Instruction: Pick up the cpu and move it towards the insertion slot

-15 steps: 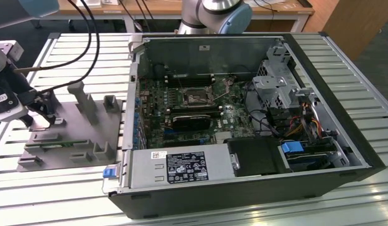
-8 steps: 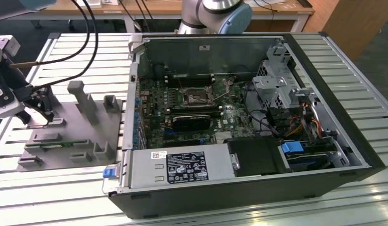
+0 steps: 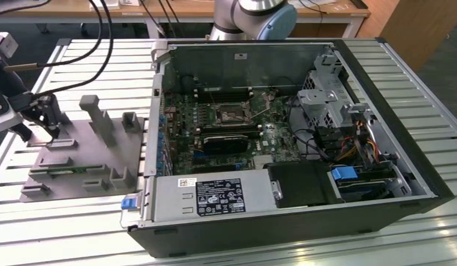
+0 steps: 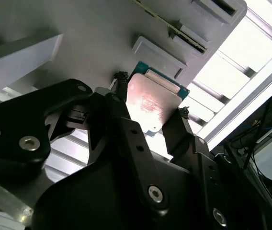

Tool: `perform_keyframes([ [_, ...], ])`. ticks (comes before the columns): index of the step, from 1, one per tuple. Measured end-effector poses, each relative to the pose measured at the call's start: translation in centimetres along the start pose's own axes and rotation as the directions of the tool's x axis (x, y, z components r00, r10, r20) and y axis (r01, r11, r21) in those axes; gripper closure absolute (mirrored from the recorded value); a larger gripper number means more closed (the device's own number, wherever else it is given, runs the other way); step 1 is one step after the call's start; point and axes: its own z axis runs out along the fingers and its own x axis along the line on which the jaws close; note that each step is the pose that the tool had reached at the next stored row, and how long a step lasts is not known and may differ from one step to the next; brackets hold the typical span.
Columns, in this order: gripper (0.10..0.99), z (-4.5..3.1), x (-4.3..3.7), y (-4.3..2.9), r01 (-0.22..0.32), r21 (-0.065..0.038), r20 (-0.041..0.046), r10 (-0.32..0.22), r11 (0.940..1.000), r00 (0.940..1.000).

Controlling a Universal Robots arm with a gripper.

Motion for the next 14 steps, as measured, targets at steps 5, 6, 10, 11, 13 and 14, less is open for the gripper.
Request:
perform_keyframes([
  [5,0.545,-1.43,-0.06,0.06,0.000,0.000,0.0046,0.000,1.0000,1.0000],
  [6,0.545,-1.66,-0.07,0.07,0.000,0.000,0.0057,0.000,1.0000,1.0000],
  [10,0.545,-2.88,-0.12,0.12,0.001,0.000,0.0109,-0.001,1.0000,0.9999],
  [11,0.545,-3.15,-0.13,0.13,0.000,0.000,0.0121,0.000,1.0000,0.9999],
  [13,0.545,-3.64,-0.15,0.15,0.001,0.000,0.0142,-0.001,1.0000,0.9999],
  [14,0.545,-3.89,-0.17,0.16,0.001,0.000,0.0155,-0.001,1.0000,0.9999],
])
